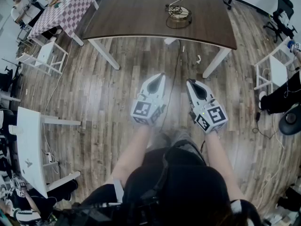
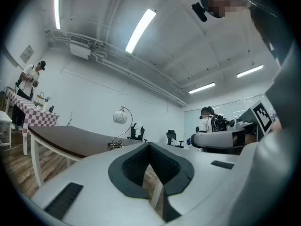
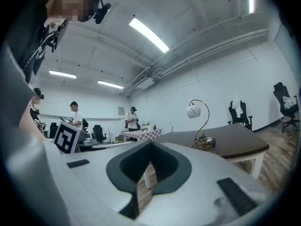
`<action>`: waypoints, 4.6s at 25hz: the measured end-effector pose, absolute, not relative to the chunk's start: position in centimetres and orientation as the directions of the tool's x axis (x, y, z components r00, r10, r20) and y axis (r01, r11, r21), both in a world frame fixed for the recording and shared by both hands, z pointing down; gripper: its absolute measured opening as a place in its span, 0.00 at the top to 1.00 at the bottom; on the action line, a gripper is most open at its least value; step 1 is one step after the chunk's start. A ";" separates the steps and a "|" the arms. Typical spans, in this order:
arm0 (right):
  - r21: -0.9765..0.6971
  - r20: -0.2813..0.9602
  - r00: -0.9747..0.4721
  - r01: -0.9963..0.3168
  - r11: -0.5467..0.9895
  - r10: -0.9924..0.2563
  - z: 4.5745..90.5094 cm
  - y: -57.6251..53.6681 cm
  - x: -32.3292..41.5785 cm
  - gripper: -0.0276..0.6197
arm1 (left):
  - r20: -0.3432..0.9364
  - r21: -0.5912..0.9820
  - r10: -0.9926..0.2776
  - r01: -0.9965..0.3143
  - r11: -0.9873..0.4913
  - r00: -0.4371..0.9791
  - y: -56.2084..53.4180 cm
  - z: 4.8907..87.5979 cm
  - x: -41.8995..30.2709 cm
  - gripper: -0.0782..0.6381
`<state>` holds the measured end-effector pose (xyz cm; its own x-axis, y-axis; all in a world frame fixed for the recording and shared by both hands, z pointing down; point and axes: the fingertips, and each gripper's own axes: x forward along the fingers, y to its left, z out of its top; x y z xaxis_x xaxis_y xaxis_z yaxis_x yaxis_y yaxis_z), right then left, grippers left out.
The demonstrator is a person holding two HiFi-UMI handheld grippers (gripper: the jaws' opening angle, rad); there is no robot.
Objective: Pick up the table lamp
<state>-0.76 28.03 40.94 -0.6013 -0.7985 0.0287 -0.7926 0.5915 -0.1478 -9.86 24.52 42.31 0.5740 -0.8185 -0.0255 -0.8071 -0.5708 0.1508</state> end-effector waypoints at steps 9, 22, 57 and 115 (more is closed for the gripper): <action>-0.142 0.032 -0.611 -0.786 0.601 -0.791 40.9 28.2 -0.7 0.96 | -0.043 0.150 -0.817 -0.805 -0.574 0.575 24.8 42.2 -9.8 0.89; -0.177 -0.026 -0.573 -0.804 0.568 -0.819 40.4 26.1 0.3 0.95 | -0.027 0.156 -0.833 -0.821 -0.549 0.552 23.0 42.7 -11.3 0.89; -0.136 -0.033 -0.595 -0.793 0.594 -0.803 41.8 2.4 10.3 0.95 | -0.049 0.114 -0.886 -0.879 -0.463 0.460 -0.3 42.9 -4.9 0.89; -0.107 -0.018 -0.615 -0.783 0.613 -0.788 43.0 -23.3 9.1 0.91 | -0.020 0.128 -0.843 -0.834 -0.536 0.538 -26.0 48.9 -3.3 0.80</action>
<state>9.08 -23.31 42.99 -0.6148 -0.7885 -0.0182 -0.7829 0.6129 -0.1070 -3.32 -26.04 48.87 0.5383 -0.8425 -0.0196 -0.8344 -0.5361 0.1282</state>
